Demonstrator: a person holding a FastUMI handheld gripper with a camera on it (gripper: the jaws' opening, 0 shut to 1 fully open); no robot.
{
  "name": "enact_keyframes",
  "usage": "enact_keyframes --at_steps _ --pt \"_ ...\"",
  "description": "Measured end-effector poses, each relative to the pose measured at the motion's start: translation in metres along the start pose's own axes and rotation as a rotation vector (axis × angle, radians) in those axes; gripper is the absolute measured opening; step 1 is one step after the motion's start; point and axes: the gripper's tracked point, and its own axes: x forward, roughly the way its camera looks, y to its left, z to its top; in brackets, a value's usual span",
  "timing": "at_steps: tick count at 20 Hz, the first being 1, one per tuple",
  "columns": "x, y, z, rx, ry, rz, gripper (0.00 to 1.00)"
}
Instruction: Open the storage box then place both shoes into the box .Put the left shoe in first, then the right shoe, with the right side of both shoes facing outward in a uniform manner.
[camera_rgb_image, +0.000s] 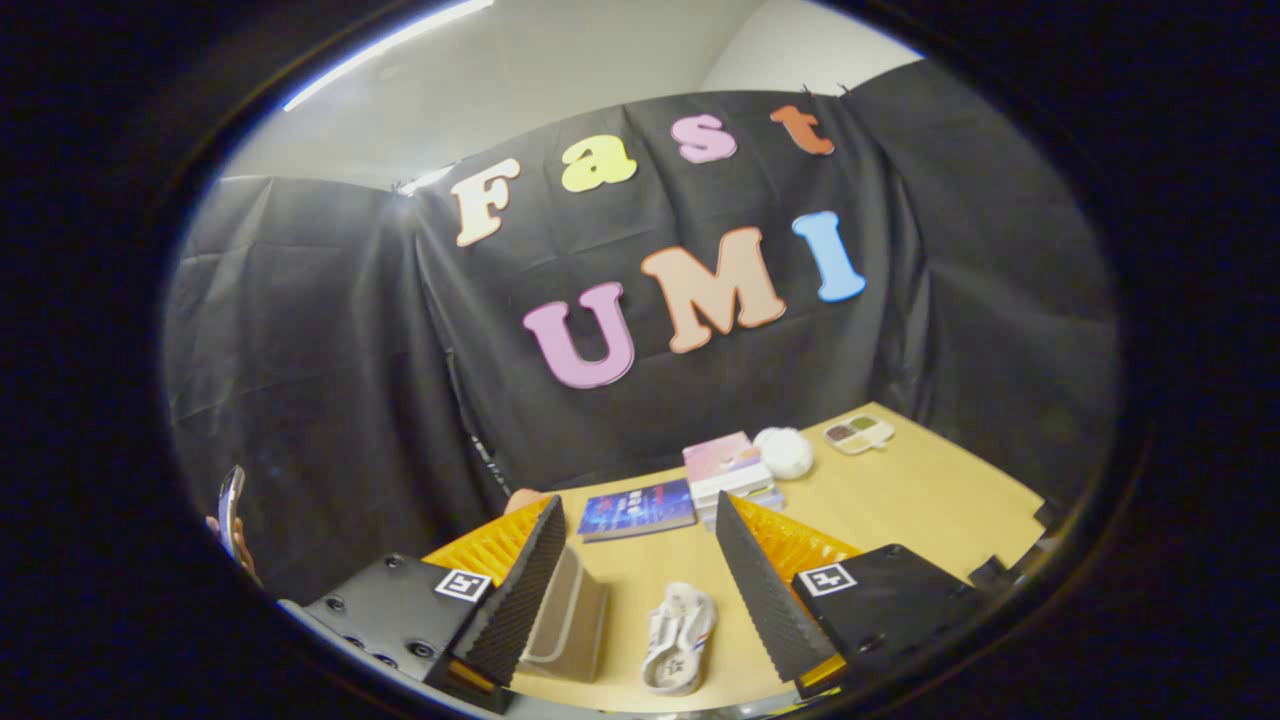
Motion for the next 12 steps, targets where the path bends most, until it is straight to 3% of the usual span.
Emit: enact_keyframes --at_steps 3,12 --pt "0.013 0.024 -0.049 0.153 0.111 0.078 0.96" --pt "0.033 0.072 -0.176 0.605 0.454 0.147 0.98"
